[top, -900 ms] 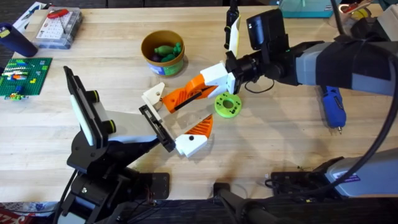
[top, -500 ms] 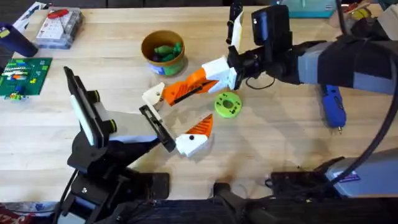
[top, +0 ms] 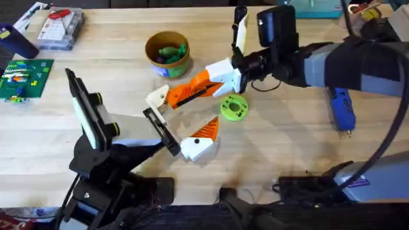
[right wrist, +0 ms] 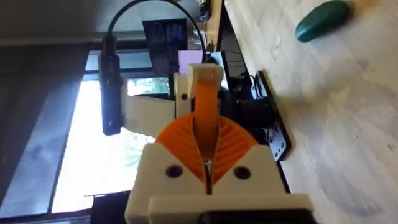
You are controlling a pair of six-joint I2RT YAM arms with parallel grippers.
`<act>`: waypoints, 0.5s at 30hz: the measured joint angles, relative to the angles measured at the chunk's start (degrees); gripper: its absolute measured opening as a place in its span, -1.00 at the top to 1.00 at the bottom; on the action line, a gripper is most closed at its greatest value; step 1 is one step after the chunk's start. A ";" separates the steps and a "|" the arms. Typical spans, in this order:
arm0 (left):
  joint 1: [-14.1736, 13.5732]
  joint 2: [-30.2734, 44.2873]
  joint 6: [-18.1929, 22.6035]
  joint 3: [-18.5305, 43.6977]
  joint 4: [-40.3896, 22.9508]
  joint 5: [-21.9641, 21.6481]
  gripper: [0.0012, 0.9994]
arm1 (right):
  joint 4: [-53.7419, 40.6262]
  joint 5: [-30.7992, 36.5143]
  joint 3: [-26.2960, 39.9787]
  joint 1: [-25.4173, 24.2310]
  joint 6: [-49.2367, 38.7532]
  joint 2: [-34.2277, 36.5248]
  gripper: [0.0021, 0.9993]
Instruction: Pick up the gripper from the table and insert it into the empty holder that is missing its gripper. Then pick up a screw, insert it into the mounting hole, and use the screwdriver to tighten it. Finally, clean up the table by picking up the vegetable and placing it into the bucket.
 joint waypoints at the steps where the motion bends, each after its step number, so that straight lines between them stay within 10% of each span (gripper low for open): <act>1: 0.01 0.00 -0.12 0.00 -0.10 -0.02 -0.98 | 0.22 -0.18 0.05 0.23 0.29 0.50 0.97; 15: 0.27 0.00 -1.18 0.00 -0.14 -1.49 -0.98 | 7.26 -5.51 8.80 4.71 7.09 12.43 0.97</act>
